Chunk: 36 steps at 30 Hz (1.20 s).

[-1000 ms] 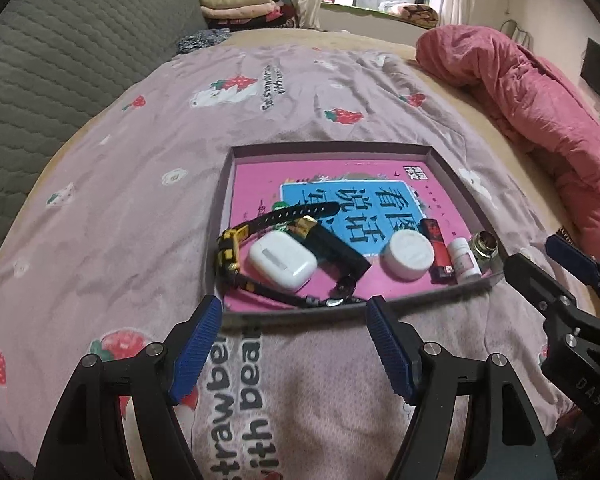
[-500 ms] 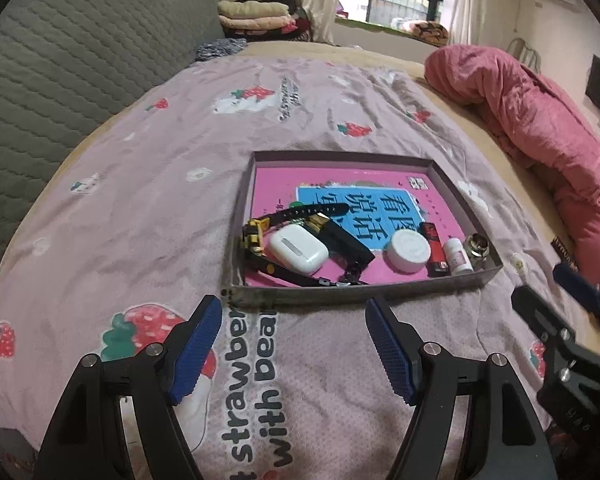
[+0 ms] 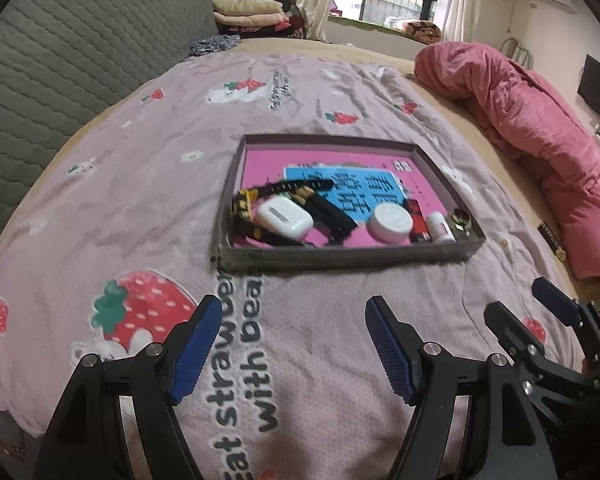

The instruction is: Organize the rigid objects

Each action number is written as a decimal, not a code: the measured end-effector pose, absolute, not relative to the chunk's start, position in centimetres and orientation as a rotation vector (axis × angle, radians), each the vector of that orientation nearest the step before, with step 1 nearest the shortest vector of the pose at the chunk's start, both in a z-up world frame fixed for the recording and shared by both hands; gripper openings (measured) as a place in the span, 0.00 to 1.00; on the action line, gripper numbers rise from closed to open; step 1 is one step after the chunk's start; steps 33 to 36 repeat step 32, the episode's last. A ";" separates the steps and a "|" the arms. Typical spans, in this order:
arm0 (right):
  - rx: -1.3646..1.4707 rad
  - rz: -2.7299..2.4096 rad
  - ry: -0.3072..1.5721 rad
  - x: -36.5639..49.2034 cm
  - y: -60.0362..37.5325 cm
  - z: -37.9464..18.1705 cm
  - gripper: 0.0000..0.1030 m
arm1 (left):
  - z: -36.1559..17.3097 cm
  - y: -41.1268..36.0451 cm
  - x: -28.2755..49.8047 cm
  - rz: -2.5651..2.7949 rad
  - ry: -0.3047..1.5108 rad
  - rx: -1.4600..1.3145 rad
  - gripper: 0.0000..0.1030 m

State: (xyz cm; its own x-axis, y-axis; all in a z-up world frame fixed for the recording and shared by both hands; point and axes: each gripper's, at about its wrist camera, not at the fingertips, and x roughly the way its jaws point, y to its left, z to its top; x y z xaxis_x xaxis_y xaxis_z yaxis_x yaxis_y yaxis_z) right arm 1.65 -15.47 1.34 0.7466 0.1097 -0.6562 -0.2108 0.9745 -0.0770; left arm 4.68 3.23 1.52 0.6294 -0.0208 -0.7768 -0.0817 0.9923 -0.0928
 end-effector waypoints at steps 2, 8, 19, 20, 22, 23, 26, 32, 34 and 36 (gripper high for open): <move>-0.142 0.165 0.716 1.6 -15.7 0.8 0.67 | 0.8 2.9 4.2 0.031 0.885 -0.129 0.73; -0.163 0.166 0.722 0.9 -15.4 -0.8 0.67 | -2.2 1.5 3.9 0.010 0.930 -0.091 0.73; -0.173 0.160 0.768 1.3 -15.3 -2.7 0.67 | -3.5 1.8 3.9 0.007 0.941 -0.114 0.73; -0.172 0.160 0.767 1.3 -15.3 -2.7 0.67 | -3.5 1.9 3.9 0.009 0.942 -0.115 0.73; -0.169 0.160 0.769 1.4 -15.4 -2.7 0.67 | -3.6 1.9 4.0 0.014 0.945 -0.114 0.73; -0.168 0.159 0.770 1.4 -15.4 -2.7 0.67 | -3.7 2.0 4.0 0.017 0.946 -0.116 0.73; -0.162 0.155 0.780 1.5 -15.6 -3.0 0.67 | -3.9 2.1 4.1 0.024 0.953 -0.117 0.73; -0.156 0.150 0.795 1.8 -15.9 -3.6 0.67 | -4.3 2.1 4.1 0.031 0.940 -0.089 0.74; -0.156 0.150 0.795 1.8 -15.9 -3.6 0.67 | -4.3 2.1 4.1 0.031 0.940 -0.089 0.74; -0.156 0.150 0.795 1.8 -15.9 -3.6 0.67 | -4.3 2.1 4.1 0.031 0.940 -0.089 0.74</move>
